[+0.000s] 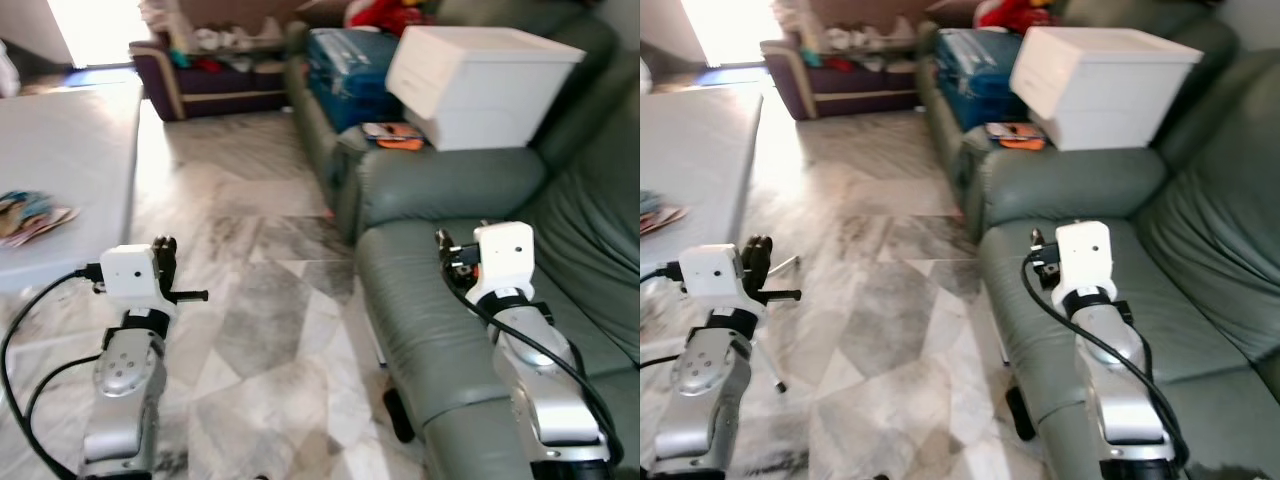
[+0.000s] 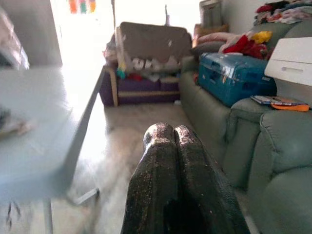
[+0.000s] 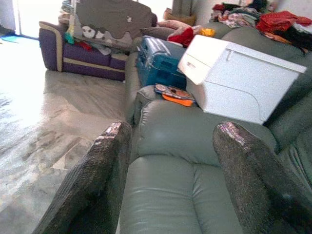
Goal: Picking trash to rubbish bin
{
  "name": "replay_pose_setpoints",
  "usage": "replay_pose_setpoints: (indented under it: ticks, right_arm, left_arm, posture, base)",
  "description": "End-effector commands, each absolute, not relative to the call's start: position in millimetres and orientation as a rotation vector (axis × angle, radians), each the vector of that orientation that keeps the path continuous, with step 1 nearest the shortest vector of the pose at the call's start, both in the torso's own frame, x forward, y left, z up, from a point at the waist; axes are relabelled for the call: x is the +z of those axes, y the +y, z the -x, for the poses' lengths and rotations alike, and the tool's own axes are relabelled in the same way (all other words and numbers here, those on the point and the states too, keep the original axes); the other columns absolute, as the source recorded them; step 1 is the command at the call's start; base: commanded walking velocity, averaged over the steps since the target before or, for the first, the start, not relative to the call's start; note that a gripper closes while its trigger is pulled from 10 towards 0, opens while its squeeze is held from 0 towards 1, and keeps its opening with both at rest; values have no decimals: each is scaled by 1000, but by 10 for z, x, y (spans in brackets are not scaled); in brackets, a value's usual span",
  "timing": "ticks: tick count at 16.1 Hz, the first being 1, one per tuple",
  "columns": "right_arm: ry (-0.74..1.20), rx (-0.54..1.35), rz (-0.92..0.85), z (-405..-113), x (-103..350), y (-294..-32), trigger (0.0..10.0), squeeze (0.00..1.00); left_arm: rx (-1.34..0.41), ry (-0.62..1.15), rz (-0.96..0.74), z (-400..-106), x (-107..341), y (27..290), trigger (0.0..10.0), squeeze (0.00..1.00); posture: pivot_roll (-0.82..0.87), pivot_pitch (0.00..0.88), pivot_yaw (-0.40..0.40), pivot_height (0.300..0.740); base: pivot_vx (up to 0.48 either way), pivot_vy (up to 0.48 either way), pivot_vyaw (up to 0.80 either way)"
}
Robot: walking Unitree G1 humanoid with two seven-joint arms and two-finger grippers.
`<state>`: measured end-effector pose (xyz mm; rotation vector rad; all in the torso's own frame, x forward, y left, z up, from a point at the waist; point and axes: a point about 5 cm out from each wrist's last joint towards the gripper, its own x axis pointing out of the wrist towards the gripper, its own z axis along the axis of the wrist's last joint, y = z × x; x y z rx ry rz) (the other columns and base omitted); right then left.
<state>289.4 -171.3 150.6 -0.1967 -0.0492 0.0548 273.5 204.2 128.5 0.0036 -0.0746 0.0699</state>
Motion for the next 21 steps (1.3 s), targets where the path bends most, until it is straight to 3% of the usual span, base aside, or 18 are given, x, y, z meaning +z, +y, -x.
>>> replay_pose_setpoints:
  ticks: [1,5,9,21]
  right_arm:
    - [-41,52,184,-2919,1513,-1725,10000,0]
    - [-47,57,178,-2942,1520,-1688,10000,0]
    - [-48,63,173,-2954,1529,-1675,10000,0]
    - [-37,-6,128,-2972,1501,-1674,10000,0]
  left_arm:
    - [33,-53,-1,-2722,1283,1984,10000,0]
    - [53,-55,-104,-2752,1280,1981,10000,0]
    - [60,-31,-68,-2749,1269,1940,10000,0]
    - [76,-18,-44,-2797,1273,1951,10000,0]
  posture:
    - [-19,0,-52,740]
    - [-32,0,-54,740]
    - [-33,0,-57,740]
    - [-34,0,-52,740]
  base:
    - [0,0,800]
    - [0,0,800]
    - [0,0,800]
    - [0,48,0]
